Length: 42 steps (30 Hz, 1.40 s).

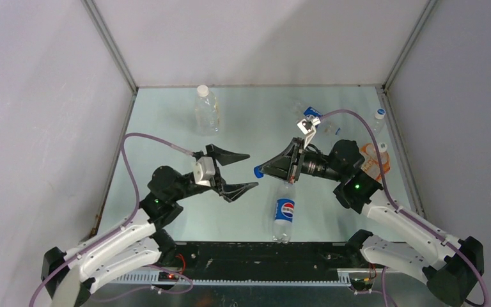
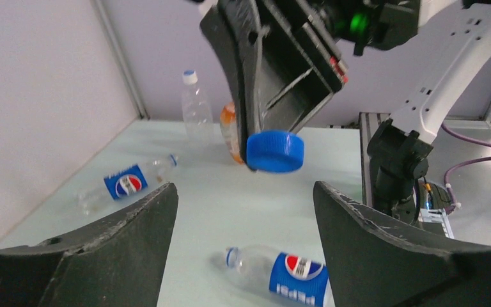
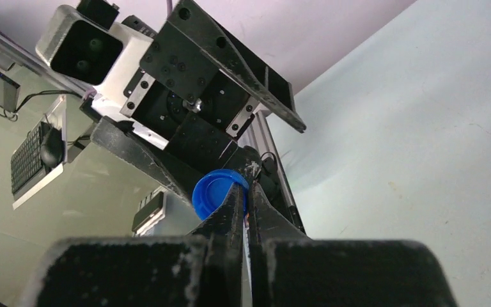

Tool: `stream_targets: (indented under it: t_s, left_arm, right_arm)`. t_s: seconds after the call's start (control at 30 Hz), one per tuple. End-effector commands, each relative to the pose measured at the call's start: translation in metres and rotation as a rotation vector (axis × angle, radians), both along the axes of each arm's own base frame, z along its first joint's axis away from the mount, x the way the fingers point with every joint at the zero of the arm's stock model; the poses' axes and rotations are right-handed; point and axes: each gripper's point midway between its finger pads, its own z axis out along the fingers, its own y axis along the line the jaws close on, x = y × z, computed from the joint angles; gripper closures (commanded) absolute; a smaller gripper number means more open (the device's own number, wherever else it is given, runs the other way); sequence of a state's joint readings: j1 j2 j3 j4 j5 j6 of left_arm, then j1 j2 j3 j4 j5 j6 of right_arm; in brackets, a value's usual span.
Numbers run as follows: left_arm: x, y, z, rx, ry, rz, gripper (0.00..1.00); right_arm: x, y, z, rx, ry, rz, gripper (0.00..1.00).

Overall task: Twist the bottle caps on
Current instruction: Pick up the bottle cap from the center of the board, then place the bottle cap at the center of the board.

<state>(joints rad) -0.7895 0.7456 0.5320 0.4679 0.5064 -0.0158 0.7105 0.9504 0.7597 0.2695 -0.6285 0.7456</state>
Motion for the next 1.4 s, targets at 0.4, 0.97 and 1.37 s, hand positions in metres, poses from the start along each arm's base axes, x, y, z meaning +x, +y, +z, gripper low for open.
stream_targets:
  t_s: [0.4,0.97,1.37]
  left_arm:
    - [-0.027,-0.016,0.051,-0.095,-0.198,-0.132,0.34]
    - [-0.012,-0.019,0.046,-0.048,-0.096,-0.069,0.78]
    - [0.052,-0.018,-0.039,0.319,0.381,0.247,0.85]
  right_arm:
    - [-0.014,0.004,0.024,0.081,-0.047,0.043,1.0]
    - [-0.007,-0.001,0.012,0.027,-0.031,-0.021,0.81]
    - [0.04,-0.095,-0.061,-0.306,0.1,-0.543,0.01]
